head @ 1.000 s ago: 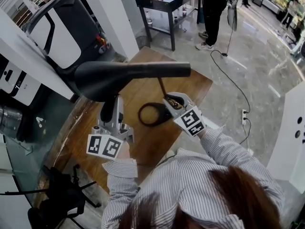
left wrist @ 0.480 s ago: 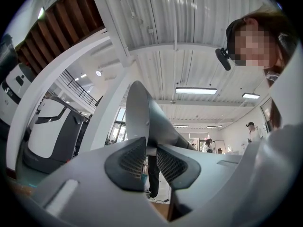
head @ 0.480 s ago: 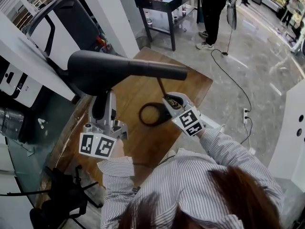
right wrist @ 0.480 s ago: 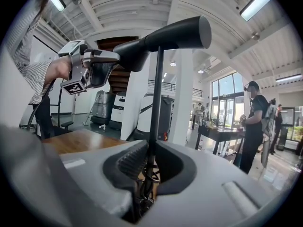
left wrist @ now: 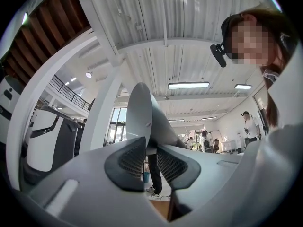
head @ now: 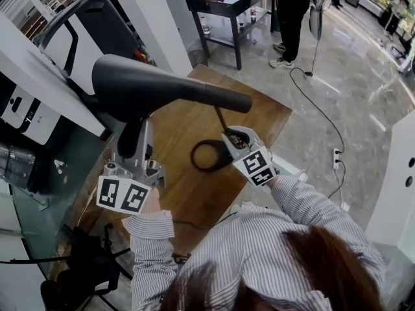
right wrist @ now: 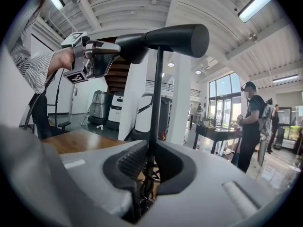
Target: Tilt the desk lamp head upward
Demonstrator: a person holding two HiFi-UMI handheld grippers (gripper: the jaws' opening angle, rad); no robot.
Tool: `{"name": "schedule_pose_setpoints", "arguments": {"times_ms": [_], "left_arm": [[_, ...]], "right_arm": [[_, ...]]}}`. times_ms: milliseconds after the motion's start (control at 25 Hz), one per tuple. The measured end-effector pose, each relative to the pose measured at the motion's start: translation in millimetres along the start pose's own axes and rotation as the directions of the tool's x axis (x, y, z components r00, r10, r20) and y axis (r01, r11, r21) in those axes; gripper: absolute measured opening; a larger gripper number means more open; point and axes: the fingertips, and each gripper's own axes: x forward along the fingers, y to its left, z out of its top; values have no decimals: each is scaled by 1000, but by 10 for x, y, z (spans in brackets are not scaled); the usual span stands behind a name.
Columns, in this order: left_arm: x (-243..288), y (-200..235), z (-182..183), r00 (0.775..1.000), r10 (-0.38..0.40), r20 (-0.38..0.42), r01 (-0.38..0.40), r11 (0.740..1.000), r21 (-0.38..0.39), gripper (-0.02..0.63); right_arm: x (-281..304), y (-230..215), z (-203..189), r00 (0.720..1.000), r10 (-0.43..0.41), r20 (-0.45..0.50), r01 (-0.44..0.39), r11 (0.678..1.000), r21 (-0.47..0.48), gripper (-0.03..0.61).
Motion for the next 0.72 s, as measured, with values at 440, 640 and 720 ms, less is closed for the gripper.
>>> {"name": "schedule_pose_setpoints", "arguments": {"times_ms": [440,640,720], "left_arm": [[38,-96,194,1000,-26,-11,27,997,66,55],[40,-122,218,999,-27,-27,30,992,123,55],[32,-129,201,999,-21,-26,25,990,141,55]], "right_arm": [[-26,27,-16,1000,-16,-6,16,1000,4,49],[-18,29,-20,1000,-16,-2,16,1000,-7,49],[-20,22,-28,1000,-3,-1,3,1000,-13,49]]}}
